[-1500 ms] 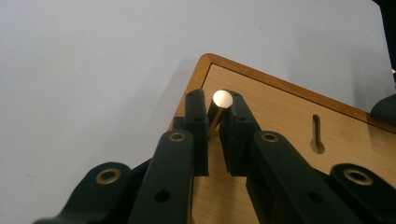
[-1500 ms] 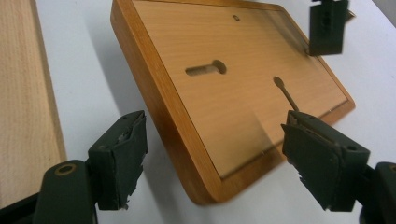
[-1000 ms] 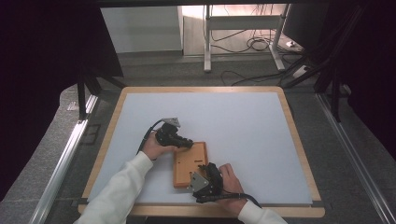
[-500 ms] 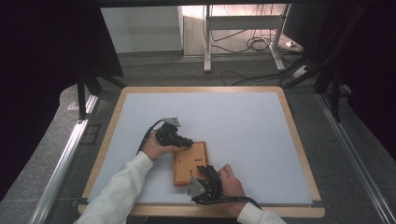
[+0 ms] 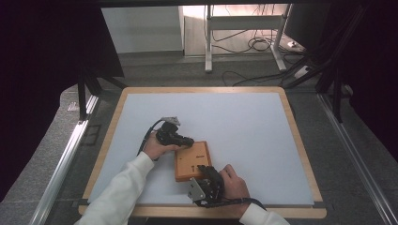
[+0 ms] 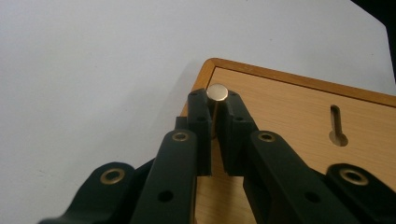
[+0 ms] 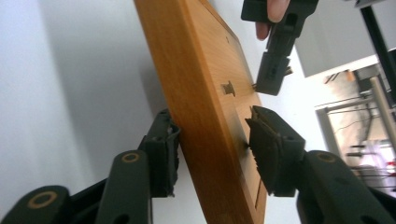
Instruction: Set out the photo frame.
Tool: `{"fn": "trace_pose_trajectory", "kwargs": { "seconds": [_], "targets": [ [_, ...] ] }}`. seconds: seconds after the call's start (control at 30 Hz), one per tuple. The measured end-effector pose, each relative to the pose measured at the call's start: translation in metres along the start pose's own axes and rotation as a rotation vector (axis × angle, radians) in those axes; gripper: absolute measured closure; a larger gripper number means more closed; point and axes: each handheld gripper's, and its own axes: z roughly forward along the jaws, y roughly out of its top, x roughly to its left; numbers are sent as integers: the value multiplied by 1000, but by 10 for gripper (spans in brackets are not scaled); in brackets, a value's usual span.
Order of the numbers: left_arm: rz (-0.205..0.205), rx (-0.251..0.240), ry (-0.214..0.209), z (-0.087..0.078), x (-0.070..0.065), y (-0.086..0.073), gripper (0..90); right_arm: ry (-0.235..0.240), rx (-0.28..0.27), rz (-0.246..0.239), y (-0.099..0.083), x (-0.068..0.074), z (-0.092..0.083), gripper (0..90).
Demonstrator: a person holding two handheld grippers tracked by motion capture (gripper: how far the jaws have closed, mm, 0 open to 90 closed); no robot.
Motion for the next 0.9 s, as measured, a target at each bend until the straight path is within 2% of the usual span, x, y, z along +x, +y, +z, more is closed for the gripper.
{"fn": "trace_pose_trajectory", "kwargs": {
  "seconds": [0.07,0.13,0.2,0.27,0.37,0.4,0.5,0.6,0.67,0.73,0.83,0.9],
  "targets": [
    [-13,-13,-12,-1,0,0,808,-5,5,-28,2,-2,-2,589],
    [-24,-31,-15,-4,1,0,795,-9,6,-36,2,-2,-3,599],
    [-29,-49,10,-11,3,0,720,-12,3,-45,4,-7,-4,618],
    [-40,-64,9,-15,5,-2,718,-9,2,-40,4,-8,-5,621],
    [-59,-96,36,-23,8,-5,648,-14,-1,-56,6,-16,-7,645],
    [-74,-125,50,-29,10,-8,643,-8,-1,-50,7,-19,-7,646],
    [-73,-139,59,-35,11,-10,621,3,-3,-44,8,-24,-8,651],
    [-71,-176,81,-48,9,-15,596,13,-3,-44,10,-34,-9,665],
    [-60,-207,110,-59,5,-20,591,14,-2,-41,10,-39,-9,673],
    [-57,-217,116,-62,4,-21,582,15,-5,-34,11,-42,-10,677],
    [-53,-236,126,-69,1,-27,567,30,-9,-3,10,-53,-11,686],
    [-47,-242,143,-72,-2,-32,564,31,-7,-6,10,-56,-11,689]
  ]
}}
